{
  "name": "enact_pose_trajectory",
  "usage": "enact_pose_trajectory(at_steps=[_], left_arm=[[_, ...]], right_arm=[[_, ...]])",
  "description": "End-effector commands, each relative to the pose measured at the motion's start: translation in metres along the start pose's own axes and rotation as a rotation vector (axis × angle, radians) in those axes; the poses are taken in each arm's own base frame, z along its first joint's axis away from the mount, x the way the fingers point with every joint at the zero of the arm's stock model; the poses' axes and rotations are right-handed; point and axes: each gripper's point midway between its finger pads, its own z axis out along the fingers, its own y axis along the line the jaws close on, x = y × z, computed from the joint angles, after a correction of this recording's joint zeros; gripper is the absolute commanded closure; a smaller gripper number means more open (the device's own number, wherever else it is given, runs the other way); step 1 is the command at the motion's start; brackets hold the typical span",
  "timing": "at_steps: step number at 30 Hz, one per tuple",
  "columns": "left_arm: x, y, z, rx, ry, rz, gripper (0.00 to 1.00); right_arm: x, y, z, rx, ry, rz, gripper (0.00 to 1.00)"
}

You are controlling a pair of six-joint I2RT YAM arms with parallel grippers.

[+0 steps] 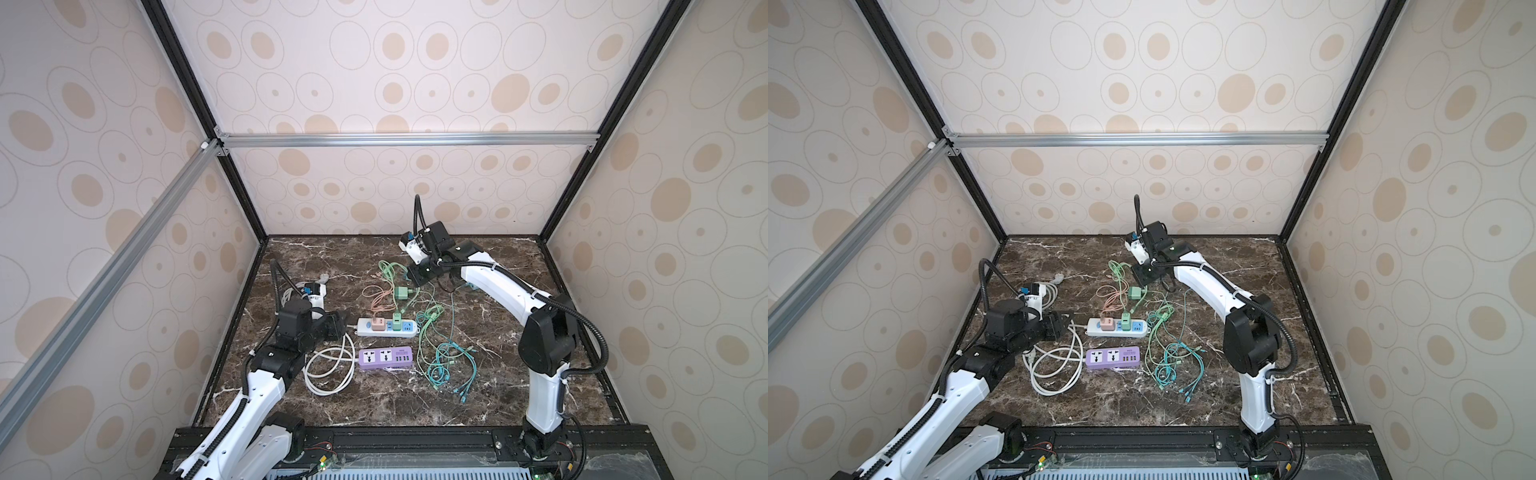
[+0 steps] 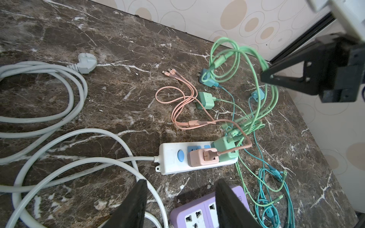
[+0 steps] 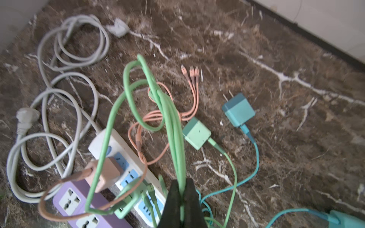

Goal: Insert the plug

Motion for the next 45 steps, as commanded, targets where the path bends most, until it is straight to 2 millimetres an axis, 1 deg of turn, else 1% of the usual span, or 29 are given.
enact_pose_trajectory(at_steps=[1,3,6,9,11,13,14,15,16,17,18,19,21,23,25,26,30,33,35,37,39,41,43,45], left_arm=[[-0.017,-0.004,-0.006,0.008,-0.062,0.015,0.44],[-0.017,-0.004,-0.006,0.010,-0.067,0.011,0.44],[-0.017,-0.003,-0.006,0.011,-0.074,0.005,0.45],[-0.017,-0.003,-0.006,0.014,-0.079,0.000,0.45],[-0.017,-0.003,-0.006,0.014,-0.081,-0.002,0.45],[-0.016,-0.003,-0.006,0.013,-0.083,-0.003,0.45],[-0.016,-0.002,-0.007,0.011,-0.083,-0.003,0.45],[-0.016,-0.002,-0.007,0.008,-0.083,-0.004,0.45],[-0.015,-0.001,-0.007,0.006,-0.082,-0.004,0.45],[-0.016,-0.002,-0.008,0.005,-0.086,-0.003,0.45],[-0.016,-0.002,-0.008,0.006,-0.084,-0.003,0.45],[-0.017,-0.002,-0.008,0.005,-0.084,-0.002,0.45],[-0.018,-0.002,-0.008,0.005,-0.083,-0.001,0.45],[-0.018,-0.003,-0.007,0.005,-0.083,-0.001,0.45],[-0.019,-0.003,-0.006,0.007,-0.082,-0.002,0.45],[-0.019,-0.003,-0.006,0.009,-0.082,-0.002,0.45],[-0.019,-0.004,-0.006,0.011,-0.080,-0.006,0.44],[-0.019,-0.003,-0.006,0.009,-0.082,-0.007,0.44],[-0.018,-0.003,-0.006,0.009,-0.082,-0.007,0.43],[-0.017,-0.003,-0.006,0.013,-0.081,-0.006,0.41],[-0.017,-0.004,-0.005,0.021,-0.075,-0.004,0.39],[-0.016,-0.006,-0.004,0.032,-0.071,0.001,0.38],[-0.016,-0.008,-0.004,0.043,-0.070,0.007,0.36],[-0.016,-0.012,-0.006,0.061,-0.072,0.013,0.31]], right_arm=[[-0.033,0.001,0.013,-0.003,-0.091,-0.017,1.00],[-0.044,0.004,0.027,-0.026,-0.120,-0.028,1.00],[-0.062,0.014,0.044,-0.067,-0.185,-0.075,1.00],[-0.075,0.022,0.063,-0.098,-0.219,-0.129,1.00],[-0.078,0.026,0.076,-0.122,-0.214,-0.151,1.00],[-0.078,0.029,0.090,-0.148,-0.194,-0.162,1.00],[-0.080,0.029,0.093,-0.152,-0.188,-0.164,1.00],[-0.077,0.028,0.099,-0.154,-0.166,-0.163,0.99],[-0.074,0.028,0.103,-0.157,-0.142,-0.162,0.96],[-0.070,0.028,0.106,-0.158,-0.122,-0.160,0.91],[-0.066,0.025,0.108,-0.148,-0.102,-0.155,0.81],[-0.063,0.023,0.108,-0.133,-0.088,-0.151,0.72],[-0.059,0.015,0.104,-0.090,-0.079,-0.152,0.59],[-0.058,0.010,0.096,-0.055,-0.092,-0.162,0.50],[-0.052,0.002,0.088,-0.023,-0.097,-0.174,0.40],[-0.052,-0.003,0.082,-0.012,-0.101,-0.178,0.38],[-0.046,-0.028,0.058,0.035,-0.096,-0.178,0.34],[-0.032,-0.046,0.046,0.048,-0.076,-0.184,0.30],[-0.019,-0.048,0.042,0.022,-0.051,-0.212,0.27],[0.000,-0.047,0.045,-0.002,0.009,-0.268,0.26],[0.017,-0.046,0.053,-0.024,0.072,-0.317,0.26],[0.030,-0.047,0.060,-0.034,0.111,-0.348,0.26],[0.037,-0.047,0.069,-0.048,0.127,-0.374,0.25],[0.043,-0.042,0.076,-0.085,0.132,-0.402,0.24]])
